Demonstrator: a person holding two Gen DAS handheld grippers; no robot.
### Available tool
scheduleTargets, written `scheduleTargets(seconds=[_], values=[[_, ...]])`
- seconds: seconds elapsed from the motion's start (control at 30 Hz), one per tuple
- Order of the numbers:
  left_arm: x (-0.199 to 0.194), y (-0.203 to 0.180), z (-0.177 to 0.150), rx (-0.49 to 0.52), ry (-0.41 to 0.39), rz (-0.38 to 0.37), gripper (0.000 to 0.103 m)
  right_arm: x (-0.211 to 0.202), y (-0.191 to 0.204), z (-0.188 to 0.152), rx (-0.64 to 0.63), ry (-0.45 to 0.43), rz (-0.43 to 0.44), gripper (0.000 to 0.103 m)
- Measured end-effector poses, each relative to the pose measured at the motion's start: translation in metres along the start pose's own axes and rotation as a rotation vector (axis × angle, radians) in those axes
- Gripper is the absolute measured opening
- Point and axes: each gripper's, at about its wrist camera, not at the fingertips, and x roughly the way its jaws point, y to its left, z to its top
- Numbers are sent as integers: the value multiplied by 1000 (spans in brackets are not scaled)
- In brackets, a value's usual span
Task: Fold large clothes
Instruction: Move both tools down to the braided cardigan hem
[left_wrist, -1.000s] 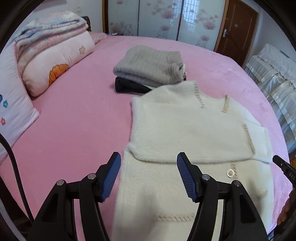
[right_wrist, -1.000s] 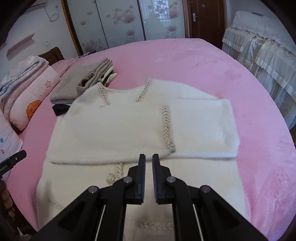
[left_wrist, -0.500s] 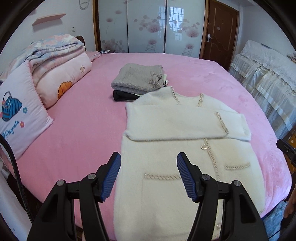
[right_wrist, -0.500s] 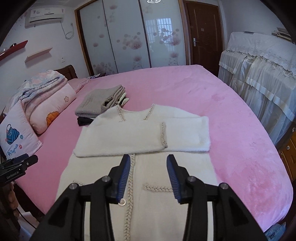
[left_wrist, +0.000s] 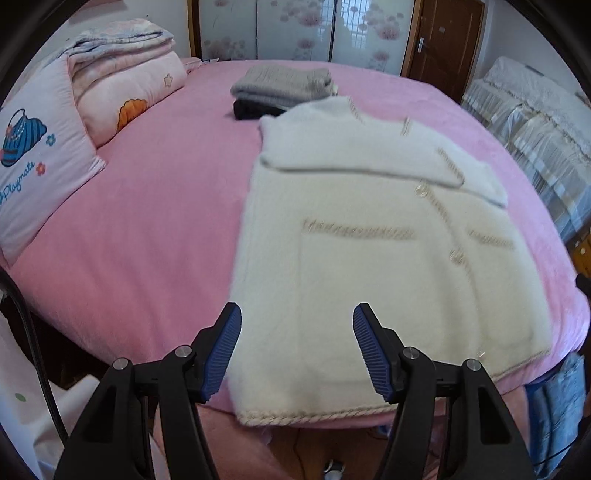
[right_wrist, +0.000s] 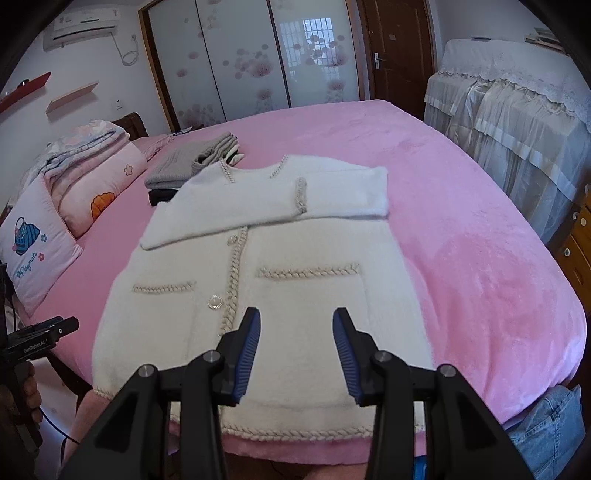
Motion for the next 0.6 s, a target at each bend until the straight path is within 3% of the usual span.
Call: scheduleTargets(seconds=[0.3,0.6], values=[[37,32,-39,-45,89,47,62,25,-27,-43,33,100,-36,41],[67,43,-62,-86,188,2,62,37,-50,-66,64,158,-68,41]])
